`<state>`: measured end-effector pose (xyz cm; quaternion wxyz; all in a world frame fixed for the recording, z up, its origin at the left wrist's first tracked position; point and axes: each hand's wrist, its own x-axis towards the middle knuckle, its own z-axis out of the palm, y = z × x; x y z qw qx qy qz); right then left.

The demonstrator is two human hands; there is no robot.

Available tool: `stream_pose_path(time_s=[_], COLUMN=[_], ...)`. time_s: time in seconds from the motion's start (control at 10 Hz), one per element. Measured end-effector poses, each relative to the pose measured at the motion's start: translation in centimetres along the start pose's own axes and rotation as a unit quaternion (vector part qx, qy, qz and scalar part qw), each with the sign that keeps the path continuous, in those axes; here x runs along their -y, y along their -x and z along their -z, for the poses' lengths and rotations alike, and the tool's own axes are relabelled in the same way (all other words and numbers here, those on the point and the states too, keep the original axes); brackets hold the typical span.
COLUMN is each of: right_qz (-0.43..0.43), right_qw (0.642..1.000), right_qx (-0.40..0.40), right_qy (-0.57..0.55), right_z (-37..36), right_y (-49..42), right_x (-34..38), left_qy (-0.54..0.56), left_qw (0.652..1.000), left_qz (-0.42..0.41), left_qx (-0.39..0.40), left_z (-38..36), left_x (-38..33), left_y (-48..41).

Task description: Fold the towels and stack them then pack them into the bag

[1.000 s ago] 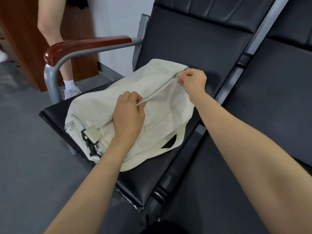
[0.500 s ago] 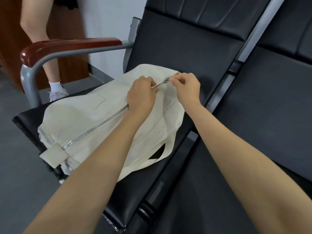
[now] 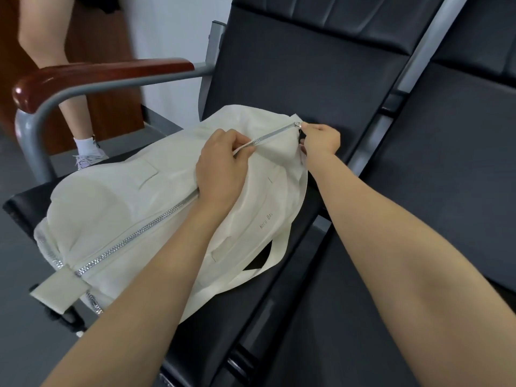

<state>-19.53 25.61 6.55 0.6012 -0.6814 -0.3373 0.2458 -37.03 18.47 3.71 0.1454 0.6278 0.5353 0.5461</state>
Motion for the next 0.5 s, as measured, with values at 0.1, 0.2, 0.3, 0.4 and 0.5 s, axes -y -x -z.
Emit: stream_pose_path(time_s=[0.1,0.2,0.3,0.4,0.5], right_qz=[-0.027,0.081,0.237,0.217,0.185], right_qw=[0.998,0.984,0.916,0.834,0.829], right_qx=[0.055,0.104,0.190,0.353,0.379], right_qy=[0.007,0.119,0.264,0.364,0.367], right_z=[0.7,2.8,4.2,4.3,4.8], right_y=[1.0,3.9,7.5,9.5,10.1], right_x=[-0.9,-1.9,-3.9,-6.7,-7.7], left_qy=[-0.049,-0.095,-0.120,-0.172,-0.268], left_qw=[0.999,0.995,0.990,0.977,0.952], left_qz=[0.004,0.022,0.058,0.081,0.048], left_qx=[0.017,0.038,0.056,0.099,0.143], left_z=[-0.2,-0.8,-1.4,-1.8,-2.6], left_x=[0.2,0.3,1.0,1.8,0.8], left_y=[-0.6,-1.5,-2.5,-3.7,-2.7])
